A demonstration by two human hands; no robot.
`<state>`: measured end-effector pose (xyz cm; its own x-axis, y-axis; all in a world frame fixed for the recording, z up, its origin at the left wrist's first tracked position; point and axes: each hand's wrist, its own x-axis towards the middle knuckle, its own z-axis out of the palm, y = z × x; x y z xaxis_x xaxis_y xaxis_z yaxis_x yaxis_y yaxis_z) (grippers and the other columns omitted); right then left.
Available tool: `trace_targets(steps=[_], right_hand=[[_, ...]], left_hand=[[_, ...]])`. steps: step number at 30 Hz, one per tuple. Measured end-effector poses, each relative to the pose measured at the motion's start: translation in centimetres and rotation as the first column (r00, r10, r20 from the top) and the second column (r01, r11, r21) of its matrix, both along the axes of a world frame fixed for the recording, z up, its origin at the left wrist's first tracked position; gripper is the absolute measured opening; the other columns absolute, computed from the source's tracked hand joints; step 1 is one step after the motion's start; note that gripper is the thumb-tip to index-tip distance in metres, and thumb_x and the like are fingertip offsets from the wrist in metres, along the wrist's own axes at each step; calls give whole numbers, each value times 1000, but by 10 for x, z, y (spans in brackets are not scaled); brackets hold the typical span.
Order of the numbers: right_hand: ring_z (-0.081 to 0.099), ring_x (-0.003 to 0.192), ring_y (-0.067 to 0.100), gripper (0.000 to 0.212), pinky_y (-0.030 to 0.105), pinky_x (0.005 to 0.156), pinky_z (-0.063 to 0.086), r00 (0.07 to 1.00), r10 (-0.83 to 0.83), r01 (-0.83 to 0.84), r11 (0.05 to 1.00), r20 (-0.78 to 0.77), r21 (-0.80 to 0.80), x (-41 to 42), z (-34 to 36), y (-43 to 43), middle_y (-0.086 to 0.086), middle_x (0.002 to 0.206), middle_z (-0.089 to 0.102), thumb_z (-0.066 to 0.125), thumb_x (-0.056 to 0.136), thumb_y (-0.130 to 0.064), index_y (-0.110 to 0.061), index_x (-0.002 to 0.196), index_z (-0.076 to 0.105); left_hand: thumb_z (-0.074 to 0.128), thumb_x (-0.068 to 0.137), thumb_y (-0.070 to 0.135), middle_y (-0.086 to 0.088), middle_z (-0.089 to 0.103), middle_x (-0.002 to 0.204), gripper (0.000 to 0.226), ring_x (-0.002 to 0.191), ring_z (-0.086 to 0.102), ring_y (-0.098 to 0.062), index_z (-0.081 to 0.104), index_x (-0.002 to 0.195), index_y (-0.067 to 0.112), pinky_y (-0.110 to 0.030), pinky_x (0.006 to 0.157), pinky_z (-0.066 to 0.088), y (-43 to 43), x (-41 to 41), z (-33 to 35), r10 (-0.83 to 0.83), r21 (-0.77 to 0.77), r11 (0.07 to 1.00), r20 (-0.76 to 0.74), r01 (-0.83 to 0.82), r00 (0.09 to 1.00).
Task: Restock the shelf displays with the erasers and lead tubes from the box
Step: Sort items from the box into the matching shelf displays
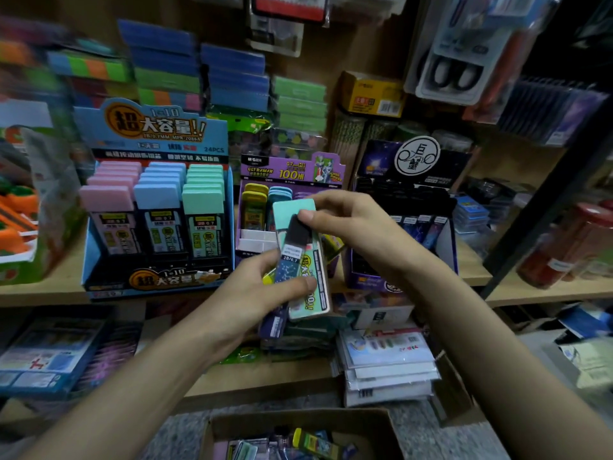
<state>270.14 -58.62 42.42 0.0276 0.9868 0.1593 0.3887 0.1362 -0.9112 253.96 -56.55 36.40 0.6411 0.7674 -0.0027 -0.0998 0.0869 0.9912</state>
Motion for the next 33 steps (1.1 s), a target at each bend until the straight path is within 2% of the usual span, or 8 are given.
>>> trace_targets(steps=[3, 7, 12, 17, 22, 27, 30, 33], right_hand=[[63, 72, 3, 8, 14, 67, 47, 988, -17, 18, 1000, -151, 7, 4, -5, 1, -4, 76, 68, 67, 83, -16, -10, 89, 67], [59, 65, 13, 15, 27, 65, 44, 904, -62, 56, 998, -424, -27, 7, -4, 5, 1, 71, 66, 70, 70, -26, -13, 77, 67], [57, 59, 3, 8, 13, 54, 43, 904, -192, 235, 970, -383, 69, 0, -6, 10, -4, 67, 67, 67, 84, -17, -10, 80, 68], [62, 66, 6, 7, 21, 58, 44, 859, -281, 373, 916, -429, 146, -5, 5, 19, -3, 76, 70, 67, 85, -23, -17, 84, 69], [64, 74, 9, 4, 22, 64, 53, 901, -246, 334, 919, -357, 211, -45, -2, 42, 0, 80, 69, 67, 86, -17, -16, 82, 67], [64, 75, 9, 4, 24, 67, 56, 974, -169, 211, 915, -149, 345, -79, -6, 60, 0, 79, 67, 68, 84, -13, -15, 81, 65], [64, 80, 23, 8, 40, 75, 55, 992, -127, 117, 920, 2, 373, -86, -14, 65, 9, 85, 68, 68, 84, -12, -6, 88, 66], [64, 84, 32, 16, 46, 72, 52, 991, -105, 65, 914, 80, 400, -85, -20, 66, 15, 88, 69, 68, 85, -13, 0, 93, 66]], left_hand=[[73, 66, 25, -2, 75, 94, 41, 83, 72, -15, 66, 105, 17, -19, 62, 54, 2, -1, 0, -23, -23, 999, 25, 24, 999], [75, 60, 35, -1, 74, 100, 47, 93, 70, -16, 67, 103, 20, -20, 68, 55, 6, -8, -1, -10, -9, 1000, 59, 10, 998], [68, 67, 29, -1, 73, 102, 37, 93, 70, -17, 65, 104, 21, -24, 68, 57, 9, -24, -5, 63, 3, 998, 82, -64, 995], [61, 73, 27, -6, 74, 96, 32, 85, 72, -19, 62, 105, 22, -20, 57, 54, 14, -63, -1, 198, 6, 980, 113, -200, 974], [59, 75, 29, -1, 75, 89, 28, 71, 71, -12, 62, 103, 24, -18, 53, 52, 26, -108, 6, 411, 87, 901, 147, -425, 900], [56, 86, 25, 2, 75, 92, 19, 75, 71, -10, 62, 104, 23, -17, 56, 53, 34, -133, 9, 502, 122, 845, 156, -521, 851], [53, 91, 20, 4, 75, 91, 17, 75, 71, -10, 61, 107, 22, -18, 56, 53, 33, -133, 12, 514, 120, 838, 158, -533, 843], [53, 92, 19, 3, 75, 91, 17, 74, 71, -10, 61, 107, 21, -18, 56, 53, 30, -130, 16, 510, 121, 838, 169, -532, 843]])
